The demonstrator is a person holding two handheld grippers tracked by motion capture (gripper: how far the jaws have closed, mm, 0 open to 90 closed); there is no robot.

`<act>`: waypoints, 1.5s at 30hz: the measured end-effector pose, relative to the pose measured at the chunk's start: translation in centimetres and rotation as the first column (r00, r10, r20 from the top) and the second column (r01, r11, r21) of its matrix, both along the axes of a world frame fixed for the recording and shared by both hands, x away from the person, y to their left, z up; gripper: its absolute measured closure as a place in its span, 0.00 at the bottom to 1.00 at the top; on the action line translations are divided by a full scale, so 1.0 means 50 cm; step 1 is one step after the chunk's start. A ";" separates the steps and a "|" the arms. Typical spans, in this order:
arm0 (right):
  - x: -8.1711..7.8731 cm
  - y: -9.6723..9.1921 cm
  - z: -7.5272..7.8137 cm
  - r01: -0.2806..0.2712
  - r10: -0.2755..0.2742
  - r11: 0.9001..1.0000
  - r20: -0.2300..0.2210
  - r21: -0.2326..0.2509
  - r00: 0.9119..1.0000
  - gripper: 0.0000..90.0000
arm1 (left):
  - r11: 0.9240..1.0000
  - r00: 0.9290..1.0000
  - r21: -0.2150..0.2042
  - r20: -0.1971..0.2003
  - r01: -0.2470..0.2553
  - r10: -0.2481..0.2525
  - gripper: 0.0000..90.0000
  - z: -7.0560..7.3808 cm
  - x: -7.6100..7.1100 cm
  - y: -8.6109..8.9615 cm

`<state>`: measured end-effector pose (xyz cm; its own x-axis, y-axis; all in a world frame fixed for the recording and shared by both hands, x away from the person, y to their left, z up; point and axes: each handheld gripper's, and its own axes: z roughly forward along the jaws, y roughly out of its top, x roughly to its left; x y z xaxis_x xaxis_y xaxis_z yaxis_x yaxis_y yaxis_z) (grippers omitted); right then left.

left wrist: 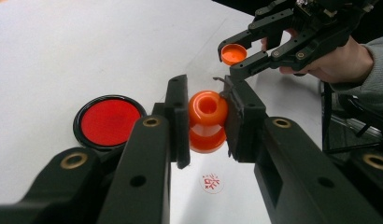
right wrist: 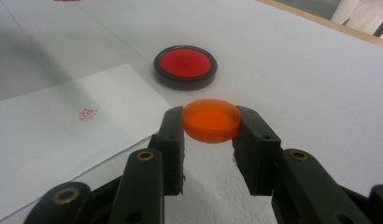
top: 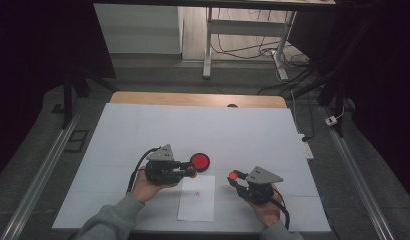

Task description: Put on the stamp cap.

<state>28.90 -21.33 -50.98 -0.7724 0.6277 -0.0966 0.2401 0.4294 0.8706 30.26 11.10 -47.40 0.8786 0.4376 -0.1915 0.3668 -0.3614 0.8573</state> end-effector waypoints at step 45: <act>-0.016 0.080 -0.012 -0.116 0.116 0.993 -0.032 -0.003 0.993 0.71 | 1.000 1.000 0.011 -0.002 0.006 -0.006 0.81 -0.005 -0.001 -0.005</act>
